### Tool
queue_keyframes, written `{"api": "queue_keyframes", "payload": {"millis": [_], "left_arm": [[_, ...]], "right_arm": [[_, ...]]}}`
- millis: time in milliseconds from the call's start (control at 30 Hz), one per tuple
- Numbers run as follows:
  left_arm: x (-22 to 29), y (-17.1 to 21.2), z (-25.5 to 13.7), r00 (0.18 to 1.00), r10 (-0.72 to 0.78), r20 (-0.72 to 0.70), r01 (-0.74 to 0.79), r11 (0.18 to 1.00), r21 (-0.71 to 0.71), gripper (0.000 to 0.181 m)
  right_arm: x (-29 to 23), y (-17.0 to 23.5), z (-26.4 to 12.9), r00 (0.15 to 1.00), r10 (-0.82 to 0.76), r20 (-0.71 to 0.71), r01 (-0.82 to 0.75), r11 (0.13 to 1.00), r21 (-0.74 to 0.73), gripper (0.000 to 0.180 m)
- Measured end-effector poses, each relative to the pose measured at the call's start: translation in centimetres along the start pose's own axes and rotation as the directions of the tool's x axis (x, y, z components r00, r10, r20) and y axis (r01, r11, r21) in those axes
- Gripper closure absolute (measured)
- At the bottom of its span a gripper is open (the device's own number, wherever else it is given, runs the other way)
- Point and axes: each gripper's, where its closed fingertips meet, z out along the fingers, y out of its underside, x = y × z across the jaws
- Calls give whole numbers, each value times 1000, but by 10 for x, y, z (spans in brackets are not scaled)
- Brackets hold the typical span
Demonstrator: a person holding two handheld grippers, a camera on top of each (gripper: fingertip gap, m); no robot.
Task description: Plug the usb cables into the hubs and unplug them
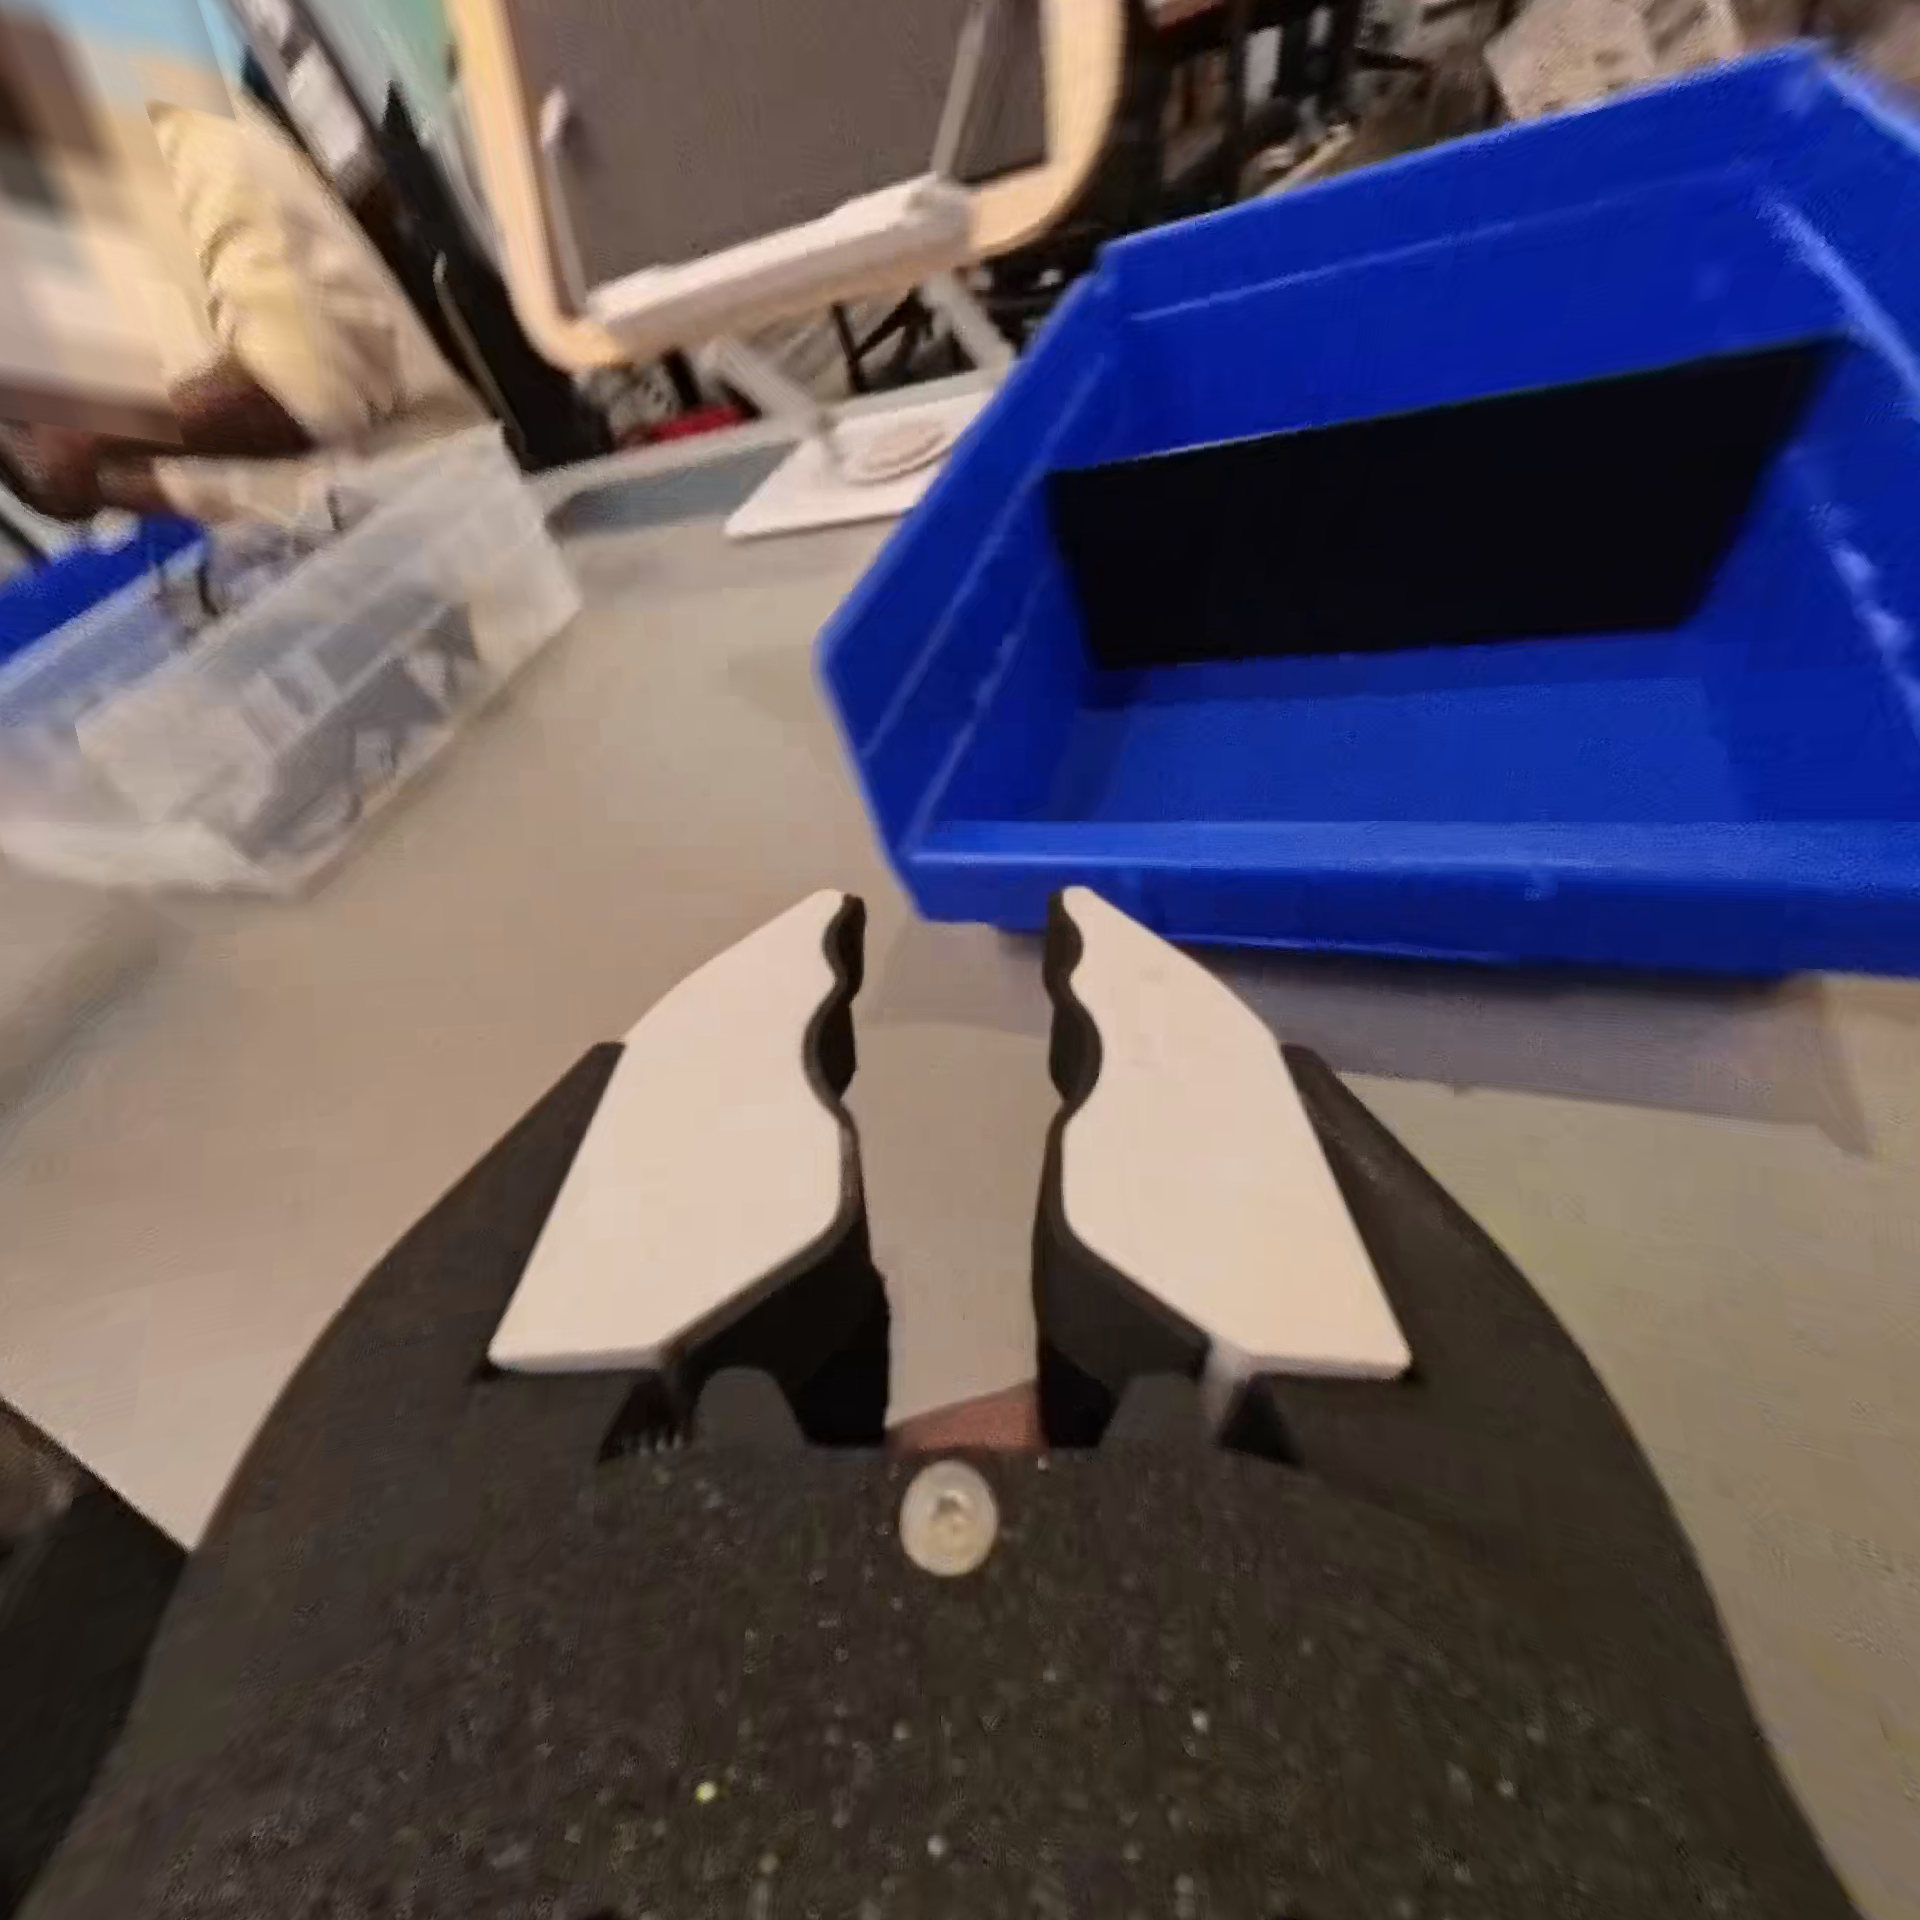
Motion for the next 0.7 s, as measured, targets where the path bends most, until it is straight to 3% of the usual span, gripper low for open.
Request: {"api": "queue_keyframes", "payload": {"millis": [100,267,367,500,700], "left_arm": [[37,28,2,994,37,-99,-51,988,-147,151],[45,31,3,964,257,-64,-263,957,-125,155],[44,36,3,972,217,-95,-229,962,-151,155],[39,37,3,980,162,-111,-179,970,-163,155],[29,44,7,991,85,-104,-106,972,-210,155]], "right_arm": [[41,-23,-12,974,225,8,-225,966,124,141],[83,-26,-22,970,150,-193,-122,982,146,144],[78,-22,-19,970,117,-213,-91,988,127,147],[70,-9,-15,957,229,-177,-213,971,107,145],[77,-10,-21,960,139,-243,-120,989,91,148]]}}
